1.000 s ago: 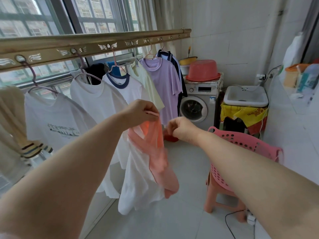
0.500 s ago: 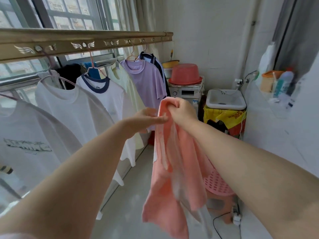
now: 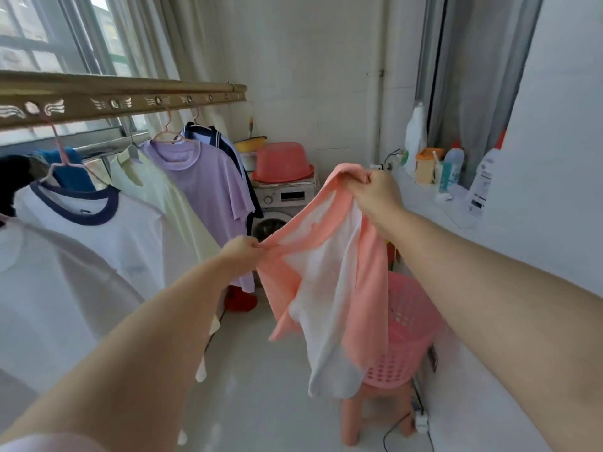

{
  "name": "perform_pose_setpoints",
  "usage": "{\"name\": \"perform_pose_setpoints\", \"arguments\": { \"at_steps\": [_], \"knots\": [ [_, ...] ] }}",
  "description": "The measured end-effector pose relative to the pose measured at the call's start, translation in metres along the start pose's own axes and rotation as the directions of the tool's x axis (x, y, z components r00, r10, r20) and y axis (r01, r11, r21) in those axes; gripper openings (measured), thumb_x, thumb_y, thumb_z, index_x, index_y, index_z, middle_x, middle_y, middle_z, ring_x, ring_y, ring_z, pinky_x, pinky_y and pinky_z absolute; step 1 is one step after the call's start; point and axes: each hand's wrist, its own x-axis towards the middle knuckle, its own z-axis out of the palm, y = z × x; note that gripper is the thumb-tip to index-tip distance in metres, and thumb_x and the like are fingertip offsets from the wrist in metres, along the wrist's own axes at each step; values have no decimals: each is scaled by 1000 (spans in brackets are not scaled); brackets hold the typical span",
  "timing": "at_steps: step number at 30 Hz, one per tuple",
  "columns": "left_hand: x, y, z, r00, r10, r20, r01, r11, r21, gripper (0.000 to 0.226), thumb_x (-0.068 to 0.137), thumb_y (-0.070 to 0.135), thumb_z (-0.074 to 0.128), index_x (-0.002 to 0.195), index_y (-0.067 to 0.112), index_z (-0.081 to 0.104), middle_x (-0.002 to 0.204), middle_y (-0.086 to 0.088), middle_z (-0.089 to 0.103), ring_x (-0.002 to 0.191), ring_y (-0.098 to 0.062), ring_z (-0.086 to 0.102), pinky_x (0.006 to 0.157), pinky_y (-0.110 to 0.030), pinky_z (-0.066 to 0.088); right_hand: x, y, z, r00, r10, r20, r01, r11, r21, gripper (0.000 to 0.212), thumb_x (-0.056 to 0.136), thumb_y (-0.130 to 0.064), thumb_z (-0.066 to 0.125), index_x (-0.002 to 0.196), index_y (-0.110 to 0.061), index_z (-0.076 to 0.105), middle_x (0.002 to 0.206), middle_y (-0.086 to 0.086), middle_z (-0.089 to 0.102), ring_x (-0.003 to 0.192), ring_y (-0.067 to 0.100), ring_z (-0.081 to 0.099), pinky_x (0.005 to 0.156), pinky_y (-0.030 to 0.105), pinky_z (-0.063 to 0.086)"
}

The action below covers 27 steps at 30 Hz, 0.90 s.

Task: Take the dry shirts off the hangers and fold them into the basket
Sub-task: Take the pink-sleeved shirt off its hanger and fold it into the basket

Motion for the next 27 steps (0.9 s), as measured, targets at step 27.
{"name": "perform_pose_setpoints", "arguments": {
  "at_steps": [27],
  "knots": [
    [105, 35, -26, 900, 71, -431, -225, 921, -317, 30, 99, 28, 46, 106, 9, 69, 91, -11, 61, 81, -22, 51, 73, -31, 44, 59, 87, -62, 937, 242, 252, -236, 970, -57, 41, 88, -43, 62, 95, -3, 70, 88, 1, 65, 85, 17, 57, 78, 29, 41]
  ]
}}
